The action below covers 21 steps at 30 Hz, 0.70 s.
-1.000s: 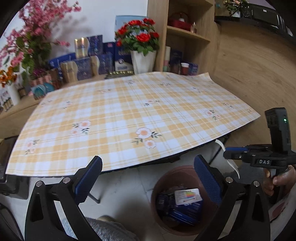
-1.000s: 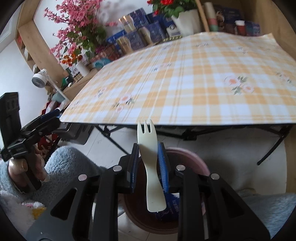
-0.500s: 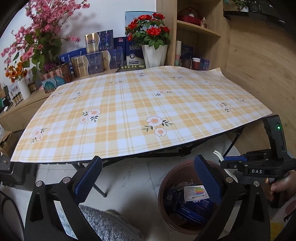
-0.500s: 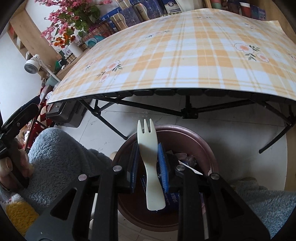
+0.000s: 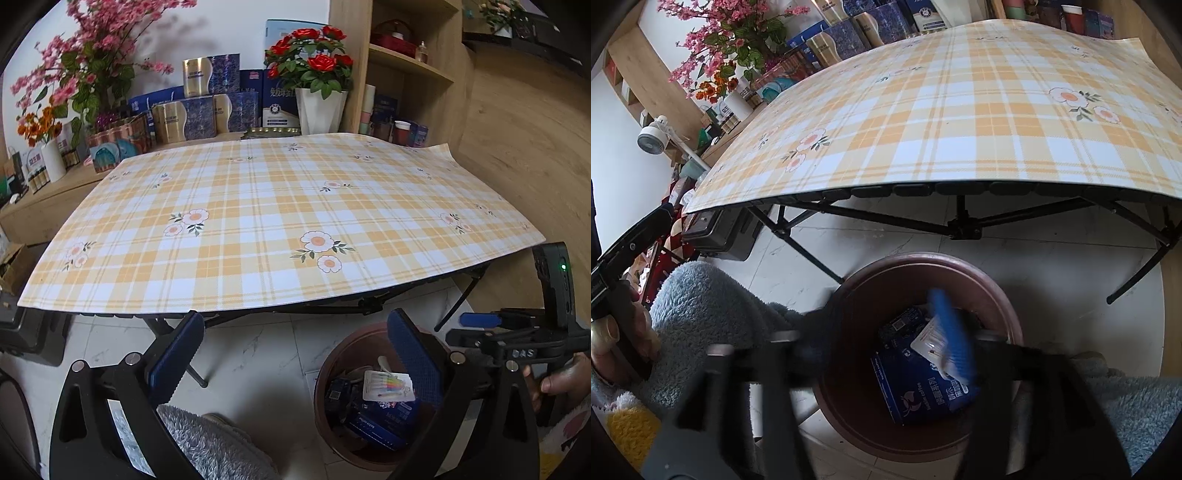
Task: Collect trash
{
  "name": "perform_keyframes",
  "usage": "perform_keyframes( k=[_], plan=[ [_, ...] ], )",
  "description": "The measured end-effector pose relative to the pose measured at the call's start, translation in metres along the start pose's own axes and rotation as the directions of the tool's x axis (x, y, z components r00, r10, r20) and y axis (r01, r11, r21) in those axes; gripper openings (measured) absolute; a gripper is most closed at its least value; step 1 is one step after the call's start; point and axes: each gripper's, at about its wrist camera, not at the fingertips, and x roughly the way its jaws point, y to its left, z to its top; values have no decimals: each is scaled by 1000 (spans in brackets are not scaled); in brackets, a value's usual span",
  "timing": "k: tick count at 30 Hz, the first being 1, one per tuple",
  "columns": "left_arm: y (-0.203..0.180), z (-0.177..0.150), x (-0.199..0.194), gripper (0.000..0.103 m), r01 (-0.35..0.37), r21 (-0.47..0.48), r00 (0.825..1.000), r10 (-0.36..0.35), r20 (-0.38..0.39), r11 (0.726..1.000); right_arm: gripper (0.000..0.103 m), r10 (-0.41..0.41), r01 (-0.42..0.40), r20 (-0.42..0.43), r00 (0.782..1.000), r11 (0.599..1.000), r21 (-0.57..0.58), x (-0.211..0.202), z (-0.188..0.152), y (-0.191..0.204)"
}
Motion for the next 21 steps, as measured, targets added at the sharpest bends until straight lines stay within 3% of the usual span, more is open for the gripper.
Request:
perform_keyframes(
  k=[3, 13, 17, 21],
  plan=[
    [4, 0, 0, 97, 2, -23, 1000, -2, 0, 1000, 94, 7, -7, -2, 1000, 1000, 6, 0, 1, -1],
    [12, 1, -3, 97, -2, -67, 1000, 3, 13, 998, 97, -22, 22, -5, 1000, 1000, 11, 1, 2, -1],
    [6, 7, -14, 97, -82, -50, 995, 85, 55, 995, 97, -102, 103, 67, 992, 995, -12, -20, 11, 5],
    [5, 27, -38, 97, -150, -73, 976, 160, 148, 986, 97, -188, 205, 182, 965, 976, -79, -60, 38, 19]
  ],
)
